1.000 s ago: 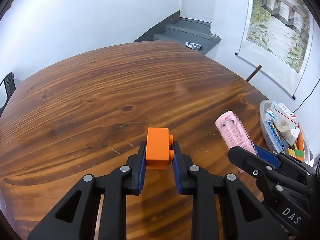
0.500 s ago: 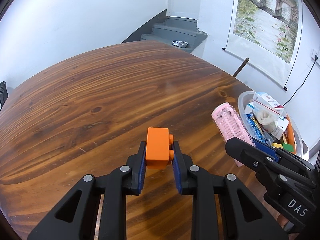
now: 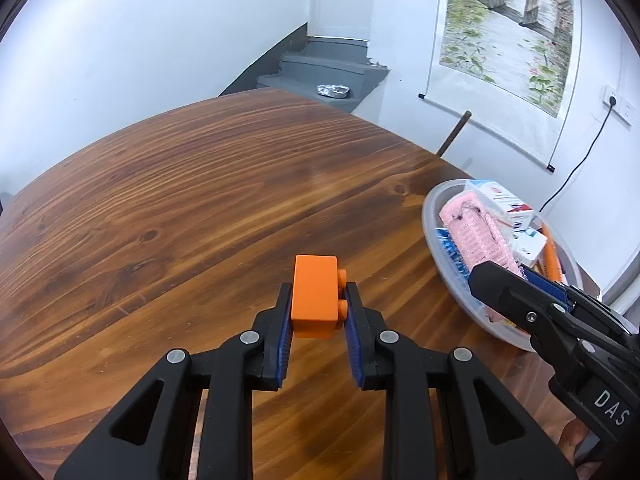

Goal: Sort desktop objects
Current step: 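Carry the orange block and pink roll over the clear bowl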

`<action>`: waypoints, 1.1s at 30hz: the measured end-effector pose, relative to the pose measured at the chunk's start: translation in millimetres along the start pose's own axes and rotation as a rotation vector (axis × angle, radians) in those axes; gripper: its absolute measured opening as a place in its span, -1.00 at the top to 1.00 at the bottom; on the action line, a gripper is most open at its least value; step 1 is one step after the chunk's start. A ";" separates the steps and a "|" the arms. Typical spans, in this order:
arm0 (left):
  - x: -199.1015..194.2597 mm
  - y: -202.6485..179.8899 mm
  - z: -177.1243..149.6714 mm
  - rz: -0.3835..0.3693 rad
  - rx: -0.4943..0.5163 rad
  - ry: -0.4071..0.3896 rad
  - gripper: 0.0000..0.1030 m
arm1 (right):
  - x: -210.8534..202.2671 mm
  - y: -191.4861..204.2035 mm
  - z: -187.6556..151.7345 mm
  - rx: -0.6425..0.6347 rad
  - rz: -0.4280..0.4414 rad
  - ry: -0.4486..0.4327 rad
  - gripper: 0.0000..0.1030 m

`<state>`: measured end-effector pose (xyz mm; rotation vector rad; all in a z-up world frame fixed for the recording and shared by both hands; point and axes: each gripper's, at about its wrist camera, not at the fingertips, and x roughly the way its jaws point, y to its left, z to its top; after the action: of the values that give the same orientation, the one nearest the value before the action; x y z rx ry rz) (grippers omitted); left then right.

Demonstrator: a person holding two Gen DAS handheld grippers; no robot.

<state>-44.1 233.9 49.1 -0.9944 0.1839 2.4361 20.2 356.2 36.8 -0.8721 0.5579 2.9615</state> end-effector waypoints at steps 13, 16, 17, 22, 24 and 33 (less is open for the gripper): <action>-2.6 -29.0 4.3 -0.042 0.034 -0.012 0.50 | -23.0 -37.8 -1.5 0.058 -0.062 -0.038 0.40; -1.0 -37.0 4.9 -0.058 0.044 -0.008 0.50 | -28.2 -47.2 -2.6 0.075 -0.078 -0.046 0.40; -0.6 -39.6 5.3 -0.065 0.047 -0.007 0.50 | -30.8 -50.0 -2.5 0.079 -0.086 -0.050 0.40; -1.8 -54.5 7.3 -0.097 0.063 -0.011 0.50 | -42.7 -67.6 -2.3 0.105 -0.140 -0.072 0.40; -1.4 -61.0 9.0 -0.114 0.068 -0.011 0.50 | -45.0 -76.1 -1.9 0.121 -0.159 -0.076 0.40; 1.8 -98.0 17.1 -0.225 0.108 -0.010 0.50 | -48.1 -100.9 -2.5 0.147 -0.202 -0.063 0.40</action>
<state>-7.3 324.7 66.2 -0.9037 0.1870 2.2036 72.6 454.5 26.3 -0.7689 0.6346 2.7175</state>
